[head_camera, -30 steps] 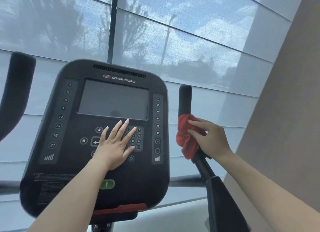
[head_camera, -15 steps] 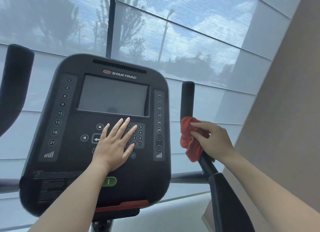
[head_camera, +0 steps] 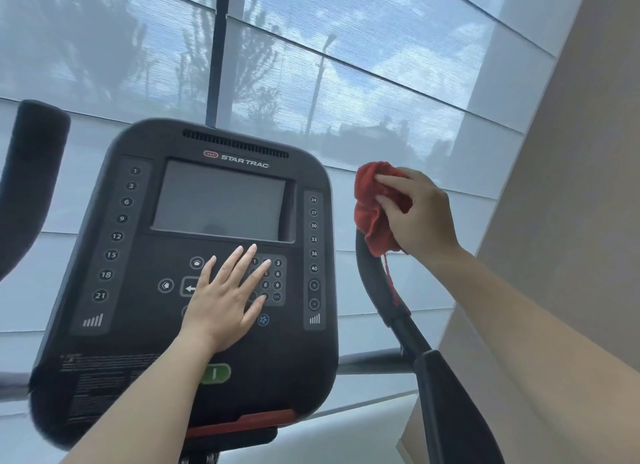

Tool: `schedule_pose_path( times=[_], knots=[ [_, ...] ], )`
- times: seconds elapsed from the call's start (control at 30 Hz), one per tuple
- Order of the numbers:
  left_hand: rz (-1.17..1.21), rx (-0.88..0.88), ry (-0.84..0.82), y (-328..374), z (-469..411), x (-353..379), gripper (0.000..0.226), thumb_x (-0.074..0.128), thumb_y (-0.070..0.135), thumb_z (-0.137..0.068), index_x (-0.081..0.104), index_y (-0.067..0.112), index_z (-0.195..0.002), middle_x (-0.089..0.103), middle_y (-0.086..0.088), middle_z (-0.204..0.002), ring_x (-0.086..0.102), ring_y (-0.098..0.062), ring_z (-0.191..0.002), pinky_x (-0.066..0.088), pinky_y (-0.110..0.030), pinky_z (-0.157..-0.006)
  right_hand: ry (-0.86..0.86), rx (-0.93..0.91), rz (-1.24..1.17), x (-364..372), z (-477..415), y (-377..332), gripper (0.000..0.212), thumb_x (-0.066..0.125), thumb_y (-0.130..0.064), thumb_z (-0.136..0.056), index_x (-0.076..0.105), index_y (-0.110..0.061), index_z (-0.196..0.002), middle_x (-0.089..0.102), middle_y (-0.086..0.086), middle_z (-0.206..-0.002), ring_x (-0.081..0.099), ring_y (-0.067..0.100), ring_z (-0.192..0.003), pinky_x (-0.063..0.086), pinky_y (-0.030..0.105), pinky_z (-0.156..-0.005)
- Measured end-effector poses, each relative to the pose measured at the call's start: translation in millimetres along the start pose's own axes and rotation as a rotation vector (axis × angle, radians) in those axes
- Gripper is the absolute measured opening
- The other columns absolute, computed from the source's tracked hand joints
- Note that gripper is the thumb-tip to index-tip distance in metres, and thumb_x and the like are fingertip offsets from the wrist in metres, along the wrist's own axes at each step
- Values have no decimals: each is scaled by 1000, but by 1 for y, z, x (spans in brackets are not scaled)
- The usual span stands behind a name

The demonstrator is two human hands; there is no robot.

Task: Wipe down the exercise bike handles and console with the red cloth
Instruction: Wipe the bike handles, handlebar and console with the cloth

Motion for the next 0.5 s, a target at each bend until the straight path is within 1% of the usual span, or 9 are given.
schedule_pose_path(
  times=[0.07, 0.13, 0.2, 0.27, 0.37, 0.43, 0.5],
  knots=[
    [5, 2, 7, 0, 0, 0, 58, 32, 48, -87, 42, 27, -140, 34, -3, -151, 25, -18, -139, 18, -48, -110, 16, -78, 44, 3, -12, -7, 29, 65, -10, -82, 69, -19, -109, 61, 2, -122, 55, 16, -111, 38, 19, -96],
    [2, 5, 8, -1, 0, 0, 58, 32, 48, -87, 43, 27, -140, 34, -2, -151, 24, -18, -139, 18, -48, -110, -68, -151, 107, 17, -17, -11, 28, 65, -9, -82, 70, -18, -108, 59, 2, -125, 52, 19, -115, 33, 17, -96],
    [1, 6, 6, -1, 0, 0, 58, 32, 49, -87, 43, 28, -140, 34, -2, -151, 24, -18, -139, 18, -48, -110, -163, -199, 202, 36, -12, -8, 26, 66, -9, -82, 70, -18, -106, 55, 5, -130, 46, 26, -123, 31, 24, -99],
    [3, 4, 6, -1, 0, 0, 58, 31, 48, -87, 43, 28, -140, 34, -2, -151, 24, -17, -139, 18, -48, -110, -164, -224, 261, 45, -7, -3, 24, 64, -10, -83, 70, -16, -105, 52, 6, -134, 40, 30, -128, 31, 31, -101],
    [2, 1, 4, -1, 0, 0, 57, 31, 48, -88, 42, 29, -140, 33, -2, -152, 24, -17, -139, 18, -47, -110, -139, -225, 294, 48, 0, -1, 21, 61, -10, -85, 71, -15, -102, 52, 5, -134, 36, 33, -133, 38, 40, -100],
    [2, 4, 0, -1, 0, 0, 57, 31, 49, -88, 41, 29, -140, 33, -1, -152, 23, -17, -139, 18, -47, -110, -148, -286, 340, 51, 6, -3, 16, 61, -10, -84, 72, -15, -94, 58, 6, -128, 41, 36, -129, 45, 45, -92],
    [0, 5, 0, -1, 0, 0, 57, 32, 49, -88, 42, 29, -140, 34, -2, -151, 23, -17, -139, 18, -47, -110, -189, -372, 394, 54, 12, -6, 14, 60, -15, -81, 72, -16, -86, 62, 6, -120, 47, 36, -123, 51, 46, -86]
  ],
)
Point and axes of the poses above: each hand's wrist, its own z-axis away from the middle knuckle, its own x-axis out of the palm, y = z × x, the point moved 7 cm from there along -z, towards the middle knuckle
